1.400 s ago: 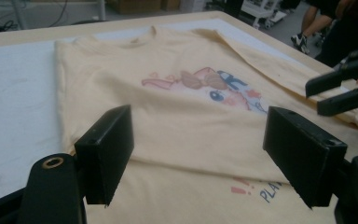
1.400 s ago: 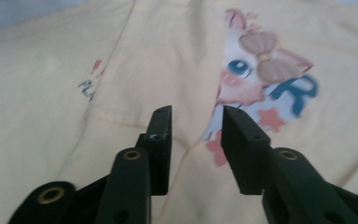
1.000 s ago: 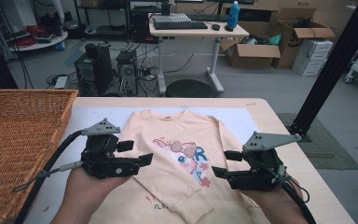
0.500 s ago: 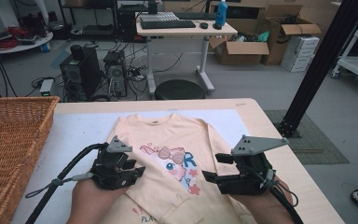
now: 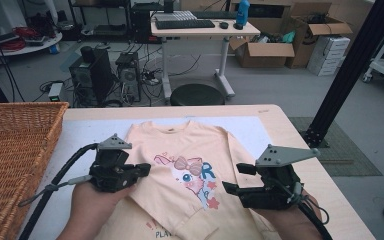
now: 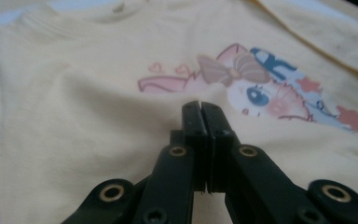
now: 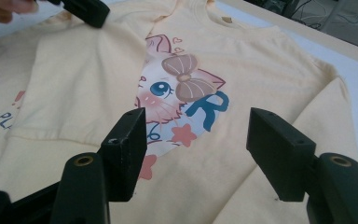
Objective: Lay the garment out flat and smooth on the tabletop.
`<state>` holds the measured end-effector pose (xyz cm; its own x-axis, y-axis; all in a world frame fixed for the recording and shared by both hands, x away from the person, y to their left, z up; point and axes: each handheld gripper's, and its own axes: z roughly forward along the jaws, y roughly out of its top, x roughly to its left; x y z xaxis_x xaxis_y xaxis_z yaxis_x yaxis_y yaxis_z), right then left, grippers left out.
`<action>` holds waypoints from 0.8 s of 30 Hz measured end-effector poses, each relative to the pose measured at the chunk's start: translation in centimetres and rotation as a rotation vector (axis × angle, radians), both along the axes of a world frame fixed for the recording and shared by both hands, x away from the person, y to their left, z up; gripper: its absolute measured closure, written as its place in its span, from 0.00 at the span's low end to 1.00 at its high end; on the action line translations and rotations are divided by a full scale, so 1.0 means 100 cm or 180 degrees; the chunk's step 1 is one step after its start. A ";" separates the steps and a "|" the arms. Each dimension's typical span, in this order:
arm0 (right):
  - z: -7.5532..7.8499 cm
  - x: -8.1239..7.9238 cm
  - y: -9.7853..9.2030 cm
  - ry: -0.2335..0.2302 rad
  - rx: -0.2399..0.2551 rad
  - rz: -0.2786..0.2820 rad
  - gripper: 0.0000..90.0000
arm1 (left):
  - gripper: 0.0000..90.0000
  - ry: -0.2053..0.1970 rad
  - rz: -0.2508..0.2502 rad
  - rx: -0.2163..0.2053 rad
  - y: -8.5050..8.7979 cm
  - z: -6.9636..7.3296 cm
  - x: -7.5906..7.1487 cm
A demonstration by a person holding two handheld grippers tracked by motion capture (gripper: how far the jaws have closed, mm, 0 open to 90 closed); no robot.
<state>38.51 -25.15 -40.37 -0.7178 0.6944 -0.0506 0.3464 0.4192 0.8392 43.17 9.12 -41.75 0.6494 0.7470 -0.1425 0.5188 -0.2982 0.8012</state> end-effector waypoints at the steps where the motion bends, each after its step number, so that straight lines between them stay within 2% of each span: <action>1: 0.000 0.000 -0.001 -0.0009 0.0005 -0.0003 0.42 | 0.99 -0.0018 0.0000 -0.0045 0.003 0.005 0.000; 3: 0.001 0.001 -0.001 -0.0010 0.0013 -0.0015 0.42 | 0.99 -0.0060 0.0034 -0.0138 0.012 0.015 0.000; 9: 0.001 0.005 -0.001 -0.0025 0.0052 -0.0017 0.42 | 0.99 -0.0126 0.0194 -0.0245 0.044 0.035 0.004; 11: 0.002 0.006 0.000 -0.0029 0.0047 -0.0008 0.42 | 0.99 -0.0158 0.0252 -0.0194 0.053 0.041 0.005; 15: 0.003 0.008 0.002 -0.0039 0.0052 0.0004 0.43 | 0.99 -0.0227 0.0387 -0.0207 0.076 0.055 0.009; 17: 0.004 0.009 0.003 -0.0039 0.0048 0.0009 0.43 | 0.99 -0.0212 0.0446 -0.0233 0.085 0.058 0.012; 19: 0.005 0.010 0.004 -0.0047 0.0046 0.0007 0.43 | 0.99 -0.0228 0.0516 -0.0160 0.095 0.061 0.015; 21: 0.006 0.011 0.004 -0.0058 0.0046 0.0010 0.43 | 0.99 -0.0257 0.0626 -0.0147 0.109 0.066 0.018; 23: 0.007 0.011 0.005 -0.0061 0.0043 0.0012 0.43 | 0.99 -0.0261 0.0656 -0.0144 0.113 0.067 0.018; 24: 0.007 0.011 0.005 -0.0059 0.0031 0.0009 0.43 | 0.99 -0.0258 0.0720 -0.0144 0.121 0.068 0.020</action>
